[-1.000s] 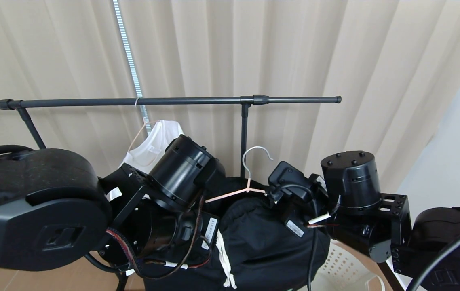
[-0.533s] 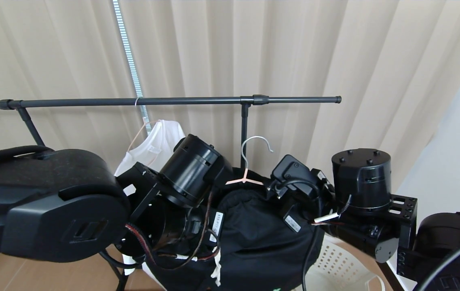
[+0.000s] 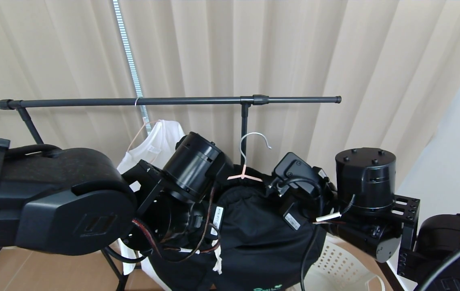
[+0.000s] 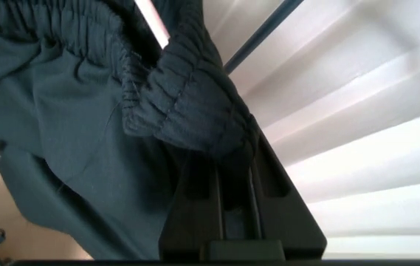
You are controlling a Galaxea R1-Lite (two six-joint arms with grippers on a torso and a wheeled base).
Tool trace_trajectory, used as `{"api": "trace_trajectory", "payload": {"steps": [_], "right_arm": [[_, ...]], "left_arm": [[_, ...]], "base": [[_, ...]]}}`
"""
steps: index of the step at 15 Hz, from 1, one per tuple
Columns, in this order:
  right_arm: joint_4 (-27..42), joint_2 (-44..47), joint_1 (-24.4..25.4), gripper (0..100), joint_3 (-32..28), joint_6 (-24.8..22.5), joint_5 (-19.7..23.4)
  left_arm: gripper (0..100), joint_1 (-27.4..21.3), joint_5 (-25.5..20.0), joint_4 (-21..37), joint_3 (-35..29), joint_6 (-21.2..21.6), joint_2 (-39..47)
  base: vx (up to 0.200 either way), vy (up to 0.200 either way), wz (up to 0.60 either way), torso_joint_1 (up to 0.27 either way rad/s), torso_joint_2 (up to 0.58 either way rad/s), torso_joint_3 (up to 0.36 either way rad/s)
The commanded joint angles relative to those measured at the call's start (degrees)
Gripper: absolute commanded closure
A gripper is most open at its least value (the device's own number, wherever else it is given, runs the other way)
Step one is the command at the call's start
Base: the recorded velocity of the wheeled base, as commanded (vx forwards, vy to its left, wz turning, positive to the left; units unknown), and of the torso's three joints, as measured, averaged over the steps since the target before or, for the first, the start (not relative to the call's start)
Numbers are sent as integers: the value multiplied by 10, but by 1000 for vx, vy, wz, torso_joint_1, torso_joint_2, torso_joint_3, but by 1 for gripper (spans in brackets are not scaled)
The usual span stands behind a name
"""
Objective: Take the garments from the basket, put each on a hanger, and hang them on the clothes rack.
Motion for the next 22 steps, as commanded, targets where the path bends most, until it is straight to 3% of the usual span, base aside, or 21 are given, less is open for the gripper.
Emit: {"api": "trace_trajectory", "payload": {"steps": [1, 7, 11, 22], "right_arm": [[-1, -1, 1, 100, 2, -1, 0], [-4, -3, 2, 100, 2, 0, 1], [-13, -2, 1, 100, 2, 0, 0], [-15, -2, -9, 100, 11, -1, 53]], "left_arm": [[0, -1, 1, -3, 0, 0, 2], [0, -3, 23, -6, 2, -4, 6], [0, -29, 23, -5, 12, -9, -27], [0, -46, 23, -6, 63, -4, -122]], "base": [[0, 0, 0, 0, 0, 0], [0, 0, 0, 0, 0, 0], [0, 0, 0, 0, 0, 0], [0, 0, 0, 0, 0, 0]]}}
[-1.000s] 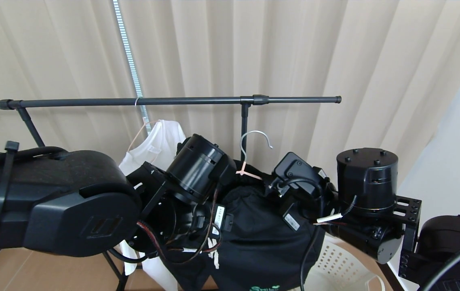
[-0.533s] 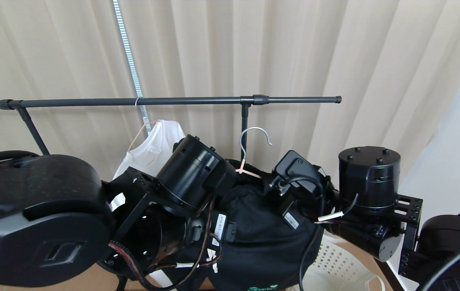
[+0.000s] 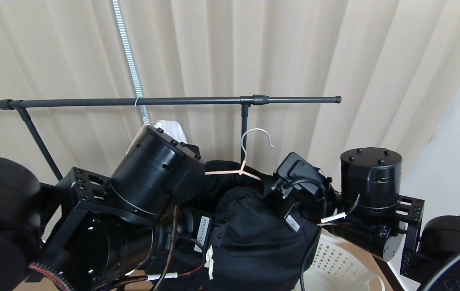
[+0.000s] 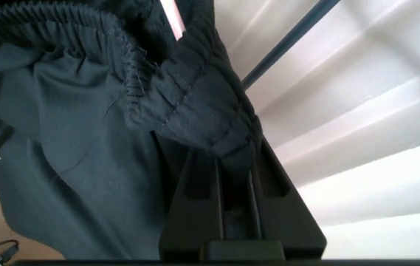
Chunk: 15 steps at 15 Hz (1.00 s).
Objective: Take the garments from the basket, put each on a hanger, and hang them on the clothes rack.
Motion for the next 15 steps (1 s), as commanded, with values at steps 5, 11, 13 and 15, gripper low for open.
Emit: {"api": "trace_trajectory", "payload": {"steps": [5, 11, 13, 15], "right_arm": [[-40, 5, -5, 100, 17, -3, 6], [-42, -2, -18, 100, 39, -30, 51], [-42, -6, -23, 100, 44, -40, 64], [-49, -13, -32, 100, 56, -56, 92]], "left_arm": [[0, 0, 0, 0, 11, 31, -50], [0, 51, -58, 0, 15, 168, -151], [0, 94, -114, -1, 24, 227, -158], [0, 148, -215, -1, 38, 306, -169]], "base": [[0, 0, 0, 0, 0, 0], [0, 0, 0, 0, 0, 0], [0, 0, 0, 0, 0, 0], [0, 0, 0, 0, 0, 0]]}}
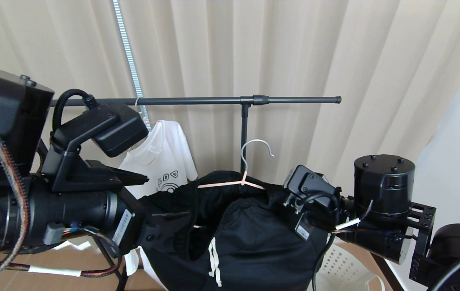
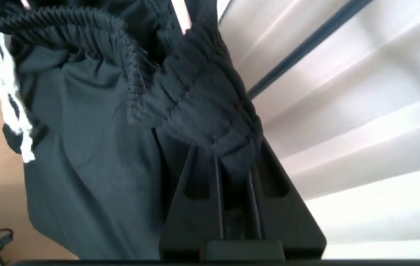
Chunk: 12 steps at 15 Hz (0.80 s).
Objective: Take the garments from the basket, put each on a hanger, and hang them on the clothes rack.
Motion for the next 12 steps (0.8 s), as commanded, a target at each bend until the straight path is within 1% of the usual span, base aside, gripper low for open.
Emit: {"api": "trace_trajectory", "payload": {"steps": [1, 2, 3, 4, 6, 7, 8, 9, 10, 11, 12], "right_arm": [[-10, -8, -3, 100, 12, -6, 13], [-20, -8, -5, 100, 18, -10, 19], [-23, -8, -7, 100, 19, -13, 20], [-22, -9, -7, 100, 20, -12, 21], [-23, -9, -7, 100, 23, -13, 25], [-23, -10, -7, 100, 24, -17, 26], [-23, -10, -7, 100, 25, -17, 26], [-24, -11, -6, 100, 28, -19, 26], [-24, -12, -6, 100, 29, -20, 28], [-27, -13, -6, 100, 30, -21, 30], [-27, -14, -6, 100, 30, -21, 31]], "left_arm": [[0, 60, -59, -1, 15, 58, -17], [0, 89, -113, 0, 15, 109, -16], [0, 115, -154, 1, 16, 154, -15], [0, 128, -177, 2, 15, 183, -13], [0, 152, -213, 2, -6, 213, 15], [0, 159, -243, 4, -13, 220, 30], [0, 163, -255, 3, -13, 229, 37], [0, 171, -287, 4, -17, 264, 54], [0, 174, -308, 5, -16, 281, 64], [0, 175, -317, 5, -15, 306, 75], [0, 181, -319, 5, -15, 321, 79]], "base": [[0, 0, 0, 0, 0, 0], [0, 0, 0, 0, 0, 0], [0, 0, 0, 0, 0, 0], [0, 0, 0, 0, 0, 0], [0, 0, 0, 0, 0, 0], [0, 0, 0, 0, 0, 0], [0, 0, 0, 0, 0, 0], [0, 0, 0, 0, 0, 0], [0, 0, 0, 0, 0, 0], [0, 0, 0, 0, 0, 0], [0, 0, 0, 0, 0, 0]]}}
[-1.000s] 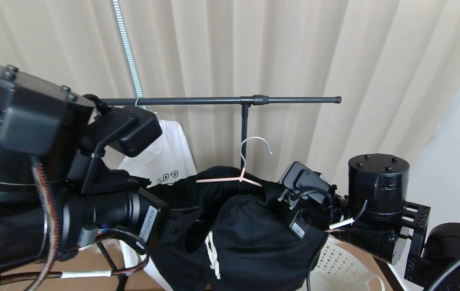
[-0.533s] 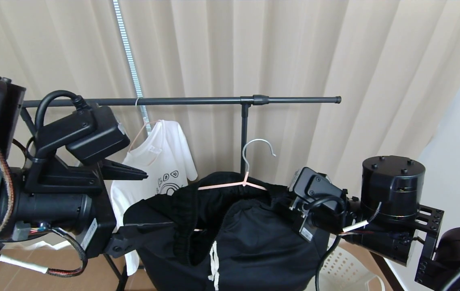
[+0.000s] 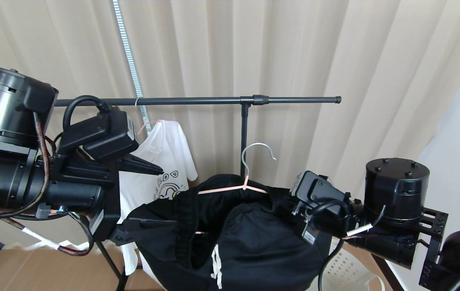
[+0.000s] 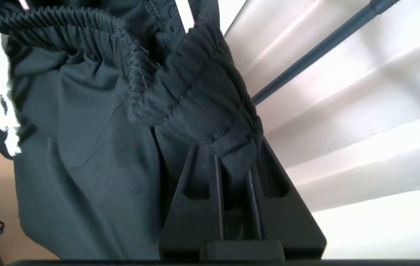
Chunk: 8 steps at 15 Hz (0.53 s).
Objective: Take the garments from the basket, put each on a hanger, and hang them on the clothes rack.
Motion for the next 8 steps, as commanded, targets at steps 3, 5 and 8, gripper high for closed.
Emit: {"api": "trace_trajectory", "payload": {"steps": [3, 5, 8], "right_arm": [[0, -9, 1, 100, 4, -1, 7], [0, -9, 1, 100, 7, -1, 8], [-2, -11, 4, 100, 8, -1, 8]], "left_arm": [[0, 16, -19, -2, -4, 21, 45], [0, 15, -21, -3, -4, 22, 55], [0, 14, -23, -3, 1, 43, 76]], "base": [[0, 0, 0, 0, 0, 0], [0, 0, 0, 0, 0, 0], [0, 0, 0, 0, 0, 0]]}}
